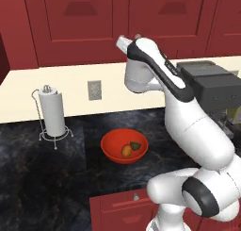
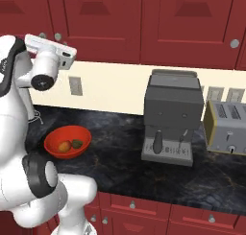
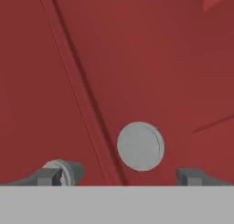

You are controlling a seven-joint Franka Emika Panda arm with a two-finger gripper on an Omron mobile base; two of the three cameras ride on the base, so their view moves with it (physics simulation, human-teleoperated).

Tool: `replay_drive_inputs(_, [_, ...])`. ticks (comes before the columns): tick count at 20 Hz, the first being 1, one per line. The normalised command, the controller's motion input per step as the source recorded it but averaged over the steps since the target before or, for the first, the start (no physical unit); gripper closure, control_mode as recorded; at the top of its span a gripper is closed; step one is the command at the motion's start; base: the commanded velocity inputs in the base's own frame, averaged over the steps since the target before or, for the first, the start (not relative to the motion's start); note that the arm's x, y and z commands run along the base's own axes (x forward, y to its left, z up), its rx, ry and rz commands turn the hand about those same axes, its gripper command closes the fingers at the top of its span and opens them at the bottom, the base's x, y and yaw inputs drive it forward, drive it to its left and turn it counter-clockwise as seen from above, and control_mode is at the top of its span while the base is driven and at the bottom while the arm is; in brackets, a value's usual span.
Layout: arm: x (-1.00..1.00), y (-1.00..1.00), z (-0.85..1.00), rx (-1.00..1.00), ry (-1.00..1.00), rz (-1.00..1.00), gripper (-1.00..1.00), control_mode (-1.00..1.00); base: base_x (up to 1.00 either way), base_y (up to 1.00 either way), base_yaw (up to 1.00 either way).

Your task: Open the cabinet. Pick the kiwi and mango from the cabinet and place them into the bowl. Then close the cabinet.

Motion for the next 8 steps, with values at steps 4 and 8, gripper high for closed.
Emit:
replay_drive_inputs(4, [1.0, 0.64, -0.04, 0.01, 0.04, -0.06, -1.0, -1.0, 0.0, 0.0, 0.0])
replay_drive_inputs(8, [1.0, -0.01, -0.27, 0.0, 0.12, -0.05, -1.0, -1.0, 0.0, 0.0, 0.0])
